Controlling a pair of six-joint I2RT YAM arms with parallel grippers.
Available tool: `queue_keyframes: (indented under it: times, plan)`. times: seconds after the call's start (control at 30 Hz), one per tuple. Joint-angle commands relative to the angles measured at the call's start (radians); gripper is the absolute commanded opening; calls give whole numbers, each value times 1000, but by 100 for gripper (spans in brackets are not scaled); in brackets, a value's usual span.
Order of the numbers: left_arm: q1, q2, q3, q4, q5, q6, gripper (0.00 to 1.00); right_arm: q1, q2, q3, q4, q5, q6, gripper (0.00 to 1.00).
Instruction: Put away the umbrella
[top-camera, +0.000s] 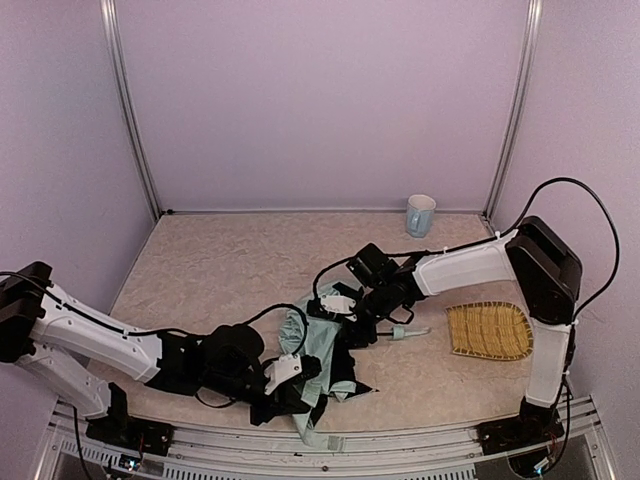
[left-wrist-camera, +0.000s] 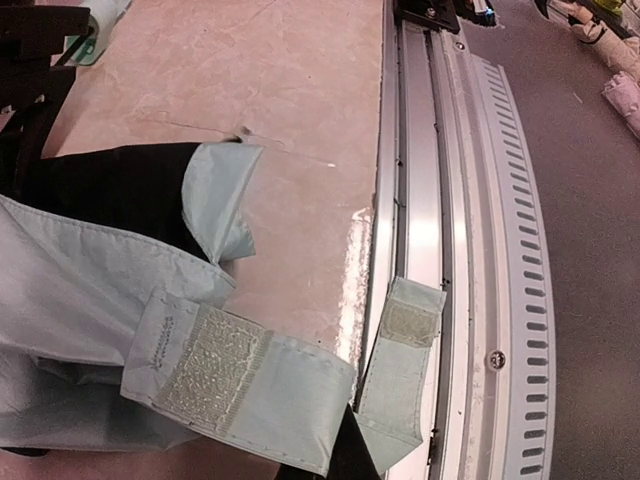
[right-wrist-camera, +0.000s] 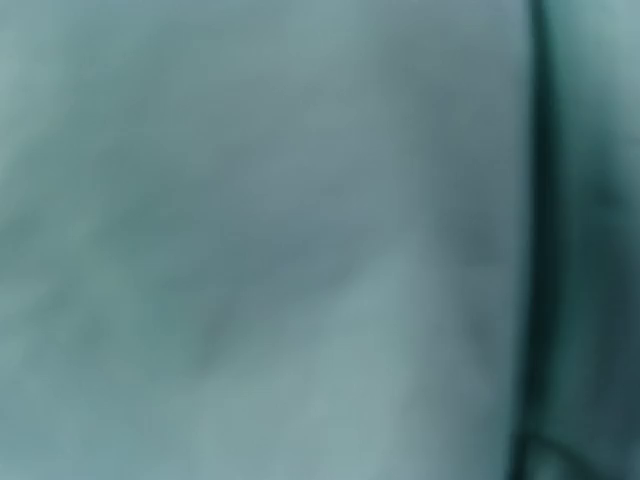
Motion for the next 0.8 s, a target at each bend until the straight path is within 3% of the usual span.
queue_keyframes:
  times: [0.0,0.13,0.4,0.57,0.77]
  plan:
    - [-19,-61,-8,-57,57,13,0,-13,104,-23,-47,197,8,34]
    - [-15,-82,-29,-60,22,11,0,-15,80,-26,-44,215,16,0]
    - [110,-73,-62,48,-89,67,0,-69,-224,-75,147,144,128,0]
    - [204,19,-3,145,-74,173,0,-84,-452,-174,315,90,124,0]
    - [337,145,134,234,-79,312,0,-82,-633,-238,267,83,52,0]
